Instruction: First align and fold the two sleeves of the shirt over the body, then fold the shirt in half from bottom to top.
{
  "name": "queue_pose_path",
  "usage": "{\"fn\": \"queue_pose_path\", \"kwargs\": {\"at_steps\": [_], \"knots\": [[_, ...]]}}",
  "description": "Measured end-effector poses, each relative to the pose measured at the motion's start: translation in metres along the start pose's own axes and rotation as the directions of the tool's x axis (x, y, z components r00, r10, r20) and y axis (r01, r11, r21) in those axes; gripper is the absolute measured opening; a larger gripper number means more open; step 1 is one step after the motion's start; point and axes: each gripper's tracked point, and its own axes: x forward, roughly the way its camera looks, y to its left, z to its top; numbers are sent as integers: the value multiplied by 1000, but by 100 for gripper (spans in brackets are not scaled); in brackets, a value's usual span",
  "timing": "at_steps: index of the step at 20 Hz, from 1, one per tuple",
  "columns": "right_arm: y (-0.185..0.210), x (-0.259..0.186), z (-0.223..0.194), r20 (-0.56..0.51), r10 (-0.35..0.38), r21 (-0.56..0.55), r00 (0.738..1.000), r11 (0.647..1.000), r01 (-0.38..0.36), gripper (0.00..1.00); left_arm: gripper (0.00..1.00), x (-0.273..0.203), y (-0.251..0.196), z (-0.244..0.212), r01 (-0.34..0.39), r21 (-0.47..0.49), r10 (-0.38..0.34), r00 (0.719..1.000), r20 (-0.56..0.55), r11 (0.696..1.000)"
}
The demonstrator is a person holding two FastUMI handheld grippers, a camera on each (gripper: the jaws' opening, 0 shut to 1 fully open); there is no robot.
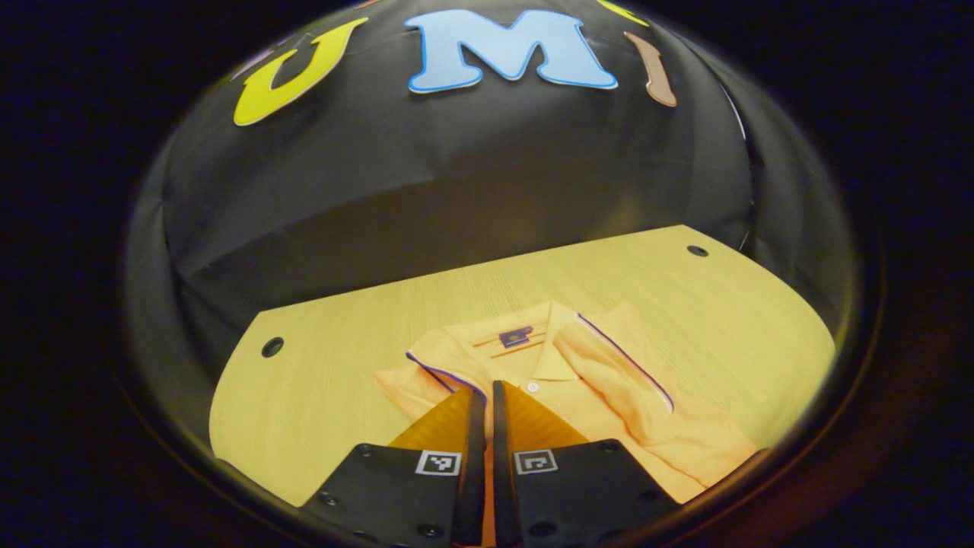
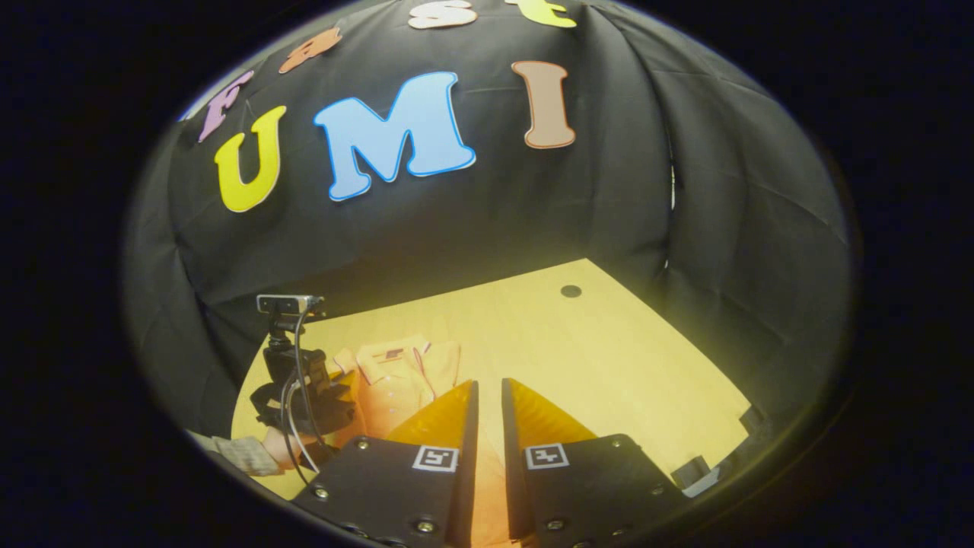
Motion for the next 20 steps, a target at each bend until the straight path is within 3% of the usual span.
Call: {"fn": "queue_pose_path", "kwargs": {"at_steps": [1, 2, 5, 7, 8, 9, 10, 13, 14, 19, 20], "knots": [[-3, -1, -2, -2, -7, 3, 1000, 1000, 7, 18, 11, 1, -2, -5, 0, 1, 0, 1000, -12, 1000], [-6, -3, -2, -4, -12, 6, 1000, 1000, 12, 18, 19, 2, -8, -5, 13, -8, -13, 1000, -19, 1000], [-11, -5, -4, -5, -19, 8, 1000, 1000, 19, 18, 68, 2, -14, -9, 21, -16, -21, 999, -41, 1000], [-12, -4, -6, -8, -16, 6, 1000, 1000, 16, 18, 75, -2, -13, -8, 17, -21, -17, 999, -36, 1000], [-11, -4, -6, -10, -12, 5, 1000, 1000, 12, 18, 70, -4, -11, -7, 11, -20, -11, 999, -36, 1000], [-9, -3, -8, -11, -6, 1, 1000, 1000, 6, 18, 76, -9, -10, -6, 11, -22, -11, 999, -37, 1000], [-8, -2, -10, -17, -1, -6, 1000, 1000, 1, 18, 75, -14, -7, -5, 5, -26, -6, 999, -36, 1000], [-2, 2, -25, -46, 22, -35, 999, 999, -24, 18, 89, -36, 2, -6, 8, -67, -11, 999, -36, 998], [0, 2, -30, -60, 35, -40, 998, 998, -38, 18, 84, -46, 6, -9, 9, -77, -12, 999, -40, 997], [11, 8, -70, -167, 89, -71, 982, 992, -102, 18, 84, -107, 16, -46, 29, -129, -45, 991, -126, 991], [12, 8, -80, -195, 97, -79, 976, 990, -114, 27, 84, -121, 17, -57, 31, -134, -51, 988, -148, 990]]}}
